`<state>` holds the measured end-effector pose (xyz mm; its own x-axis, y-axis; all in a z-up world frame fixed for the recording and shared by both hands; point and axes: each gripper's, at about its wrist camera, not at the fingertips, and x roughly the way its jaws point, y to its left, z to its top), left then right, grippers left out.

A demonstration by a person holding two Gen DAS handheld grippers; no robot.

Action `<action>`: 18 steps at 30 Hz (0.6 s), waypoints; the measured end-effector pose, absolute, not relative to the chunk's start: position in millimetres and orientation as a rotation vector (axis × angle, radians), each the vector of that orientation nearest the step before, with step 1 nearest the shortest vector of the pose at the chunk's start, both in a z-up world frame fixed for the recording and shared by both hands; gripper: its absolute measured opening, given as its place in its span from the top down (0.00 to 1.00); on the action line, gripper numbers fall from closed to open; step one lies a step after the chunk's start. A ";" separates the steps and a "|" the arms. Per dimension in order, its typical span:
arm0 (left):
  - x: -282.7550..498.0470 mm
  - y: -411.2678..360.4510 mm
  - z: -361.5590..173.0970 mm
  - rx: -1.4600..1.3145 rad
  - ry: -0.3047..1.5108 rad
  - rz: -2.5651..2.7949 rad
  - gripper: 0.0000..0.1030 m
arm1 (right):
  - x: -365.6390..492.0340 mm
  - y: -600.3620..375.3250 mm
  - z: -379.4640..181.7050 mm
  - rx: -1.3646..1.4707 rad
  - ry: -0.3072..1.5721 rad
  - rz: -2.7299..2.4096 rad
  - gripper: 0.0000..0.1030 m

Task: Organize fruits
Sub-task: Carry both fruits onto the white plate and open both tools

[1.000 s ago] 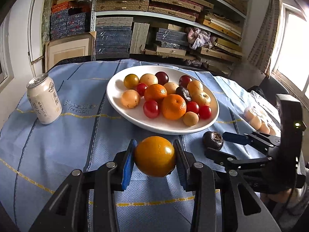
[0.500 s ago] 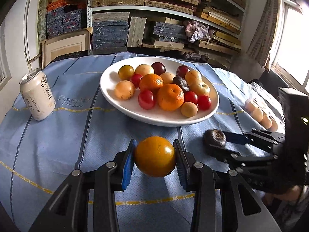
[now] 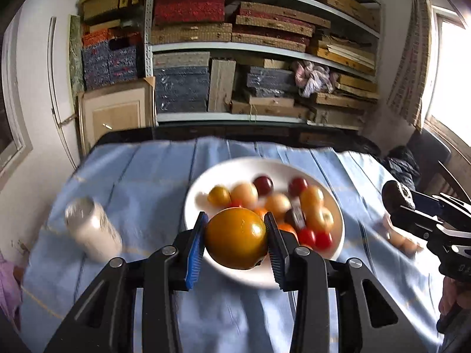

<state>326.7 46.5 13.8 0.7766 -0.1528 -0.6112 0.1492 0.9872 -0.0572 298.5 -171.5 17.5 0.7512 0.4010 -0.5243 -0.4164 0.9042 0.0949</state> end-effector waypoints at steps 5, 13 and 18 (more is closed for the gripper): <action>375.1 41.7 8.1 0.014 0.699 -0.121 0.62 | 353.2 -150.8 12.3 -0.073 0.598 0.419 0.55; 433.2 35.4 -41.6 0.010 0.778 -0.106 0.62 | 428.4 -118.7 -33.2 -0.110 0.686 0.414 0.55; 447.8 36.2 -62.6 -0.009 0.795 -0.110 0.62 | 449.7 -112.0 -53.1 -0.122 0.714 0.418 0.55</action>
<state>447.8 36.2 -62.6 0.6951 -0.1019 -0.7117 0.0955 0.9942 -0.0491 449.7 -112.0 -53.1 0.6775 0.3299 -0.6574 -0.4119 0.9106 0.0325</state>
